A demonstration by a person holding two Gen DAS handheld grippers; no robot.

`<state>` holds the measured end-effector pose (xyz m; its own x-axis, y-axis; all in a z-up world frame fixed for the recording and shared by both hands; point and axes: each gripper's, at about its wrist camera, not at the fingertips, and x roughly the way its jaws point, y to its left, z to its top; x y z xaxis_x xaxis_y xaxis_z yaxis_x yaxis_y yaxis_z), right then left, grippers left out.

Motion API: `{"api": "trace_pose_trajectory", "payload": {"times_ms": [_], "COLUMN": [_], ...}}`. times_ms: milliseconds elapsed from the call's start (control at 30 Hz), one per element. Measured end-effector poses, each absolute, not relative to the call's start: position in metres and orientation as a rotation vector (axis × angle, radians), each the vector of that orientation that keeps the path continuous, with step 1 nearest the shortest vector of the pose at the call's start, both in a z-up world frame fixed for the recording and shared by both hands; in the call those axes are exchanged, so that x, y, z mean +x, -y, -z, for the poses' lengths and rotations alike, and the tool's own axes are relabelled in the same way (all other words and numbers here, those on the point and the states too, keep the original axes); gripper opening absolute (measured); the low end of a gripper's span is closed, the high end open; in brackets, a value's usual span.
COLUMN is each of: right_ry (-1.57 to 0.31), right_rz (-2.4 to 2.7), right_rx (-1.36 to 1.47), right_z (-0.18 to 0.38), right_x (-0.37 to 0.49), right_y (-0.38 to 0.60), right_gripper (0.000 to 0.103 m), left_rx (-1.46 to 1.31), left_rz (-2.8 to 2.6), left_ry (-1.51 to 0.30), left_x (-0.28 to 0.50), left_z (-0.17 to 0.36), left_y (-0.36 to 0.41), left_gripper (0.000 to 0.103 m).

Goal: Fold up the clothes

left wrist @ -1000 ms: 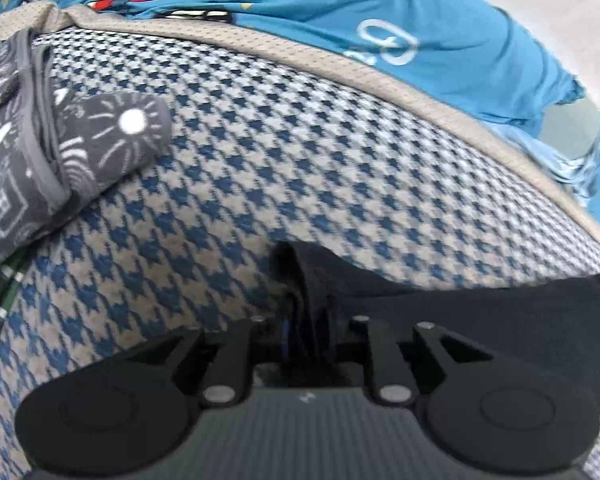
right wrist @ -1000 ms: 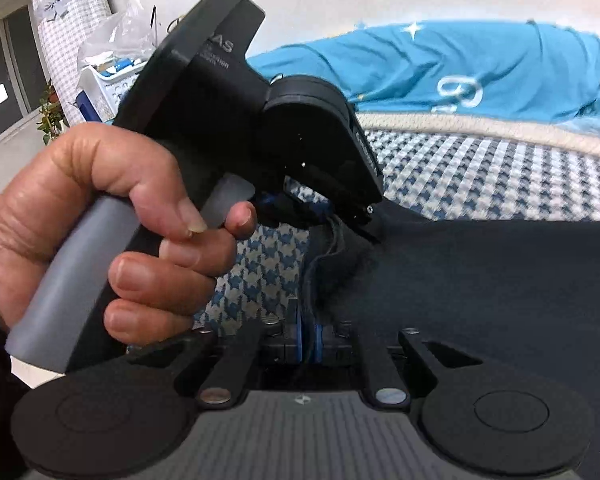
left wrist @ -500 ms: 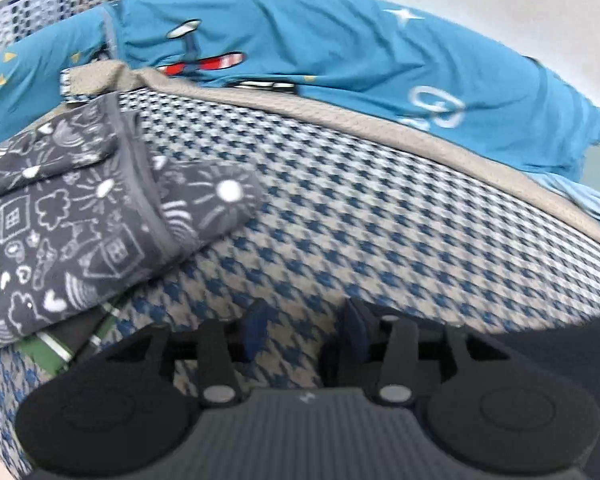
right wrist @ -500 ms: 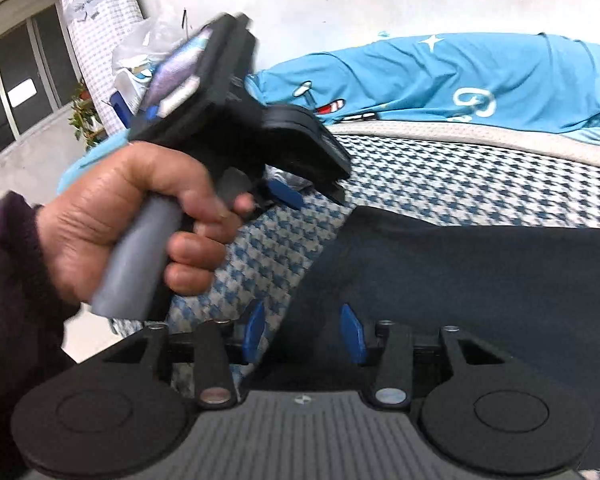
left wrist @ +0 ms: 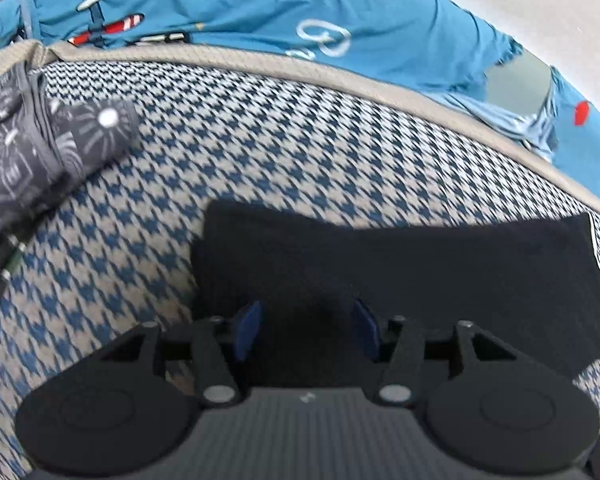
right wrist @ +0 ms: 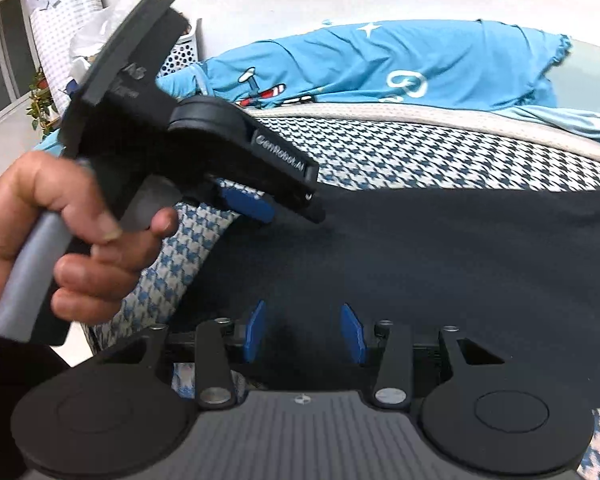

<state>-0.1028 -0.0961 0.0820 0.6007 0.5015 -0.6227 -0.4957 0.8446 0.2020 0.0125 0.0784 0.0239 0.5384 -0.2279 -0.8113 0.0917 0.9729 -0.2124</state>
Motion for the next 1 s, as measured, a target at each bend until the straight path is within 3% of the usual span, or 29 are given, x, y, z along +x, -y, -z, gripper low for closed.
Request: {"api": "trace_pose_trajectory", "payload": {"times_ms": [233, 600, 1000], "right_ry": [-0.755, -0.751, -0.808], "right_rz": [-0.551, -0.544, -0.509], "right_rx": [-0.043, -0.066, -0.08], "right_z": [-0.072, -0.069, -0.066], "right_x": [-0.112, -0.119, -0.131], "right_y": [0.102, 0.103, 0.12], "right_gripper": [0.042, 0.042, 0.042], "left_rx": [-0.106, 0.08, 0.096], "left_rz": [0.188, 0.17, 0.13], "left_ry": [-1.008, -0.945, -0.938], "left_x": [-0.006, -0.035, -0.049], "left_z": [-0.01, -0.003, -0.003], "left_y": [-0.073, -0.048, -0.04], "left_gripper": [0.051, 0.068, 0.076]}}
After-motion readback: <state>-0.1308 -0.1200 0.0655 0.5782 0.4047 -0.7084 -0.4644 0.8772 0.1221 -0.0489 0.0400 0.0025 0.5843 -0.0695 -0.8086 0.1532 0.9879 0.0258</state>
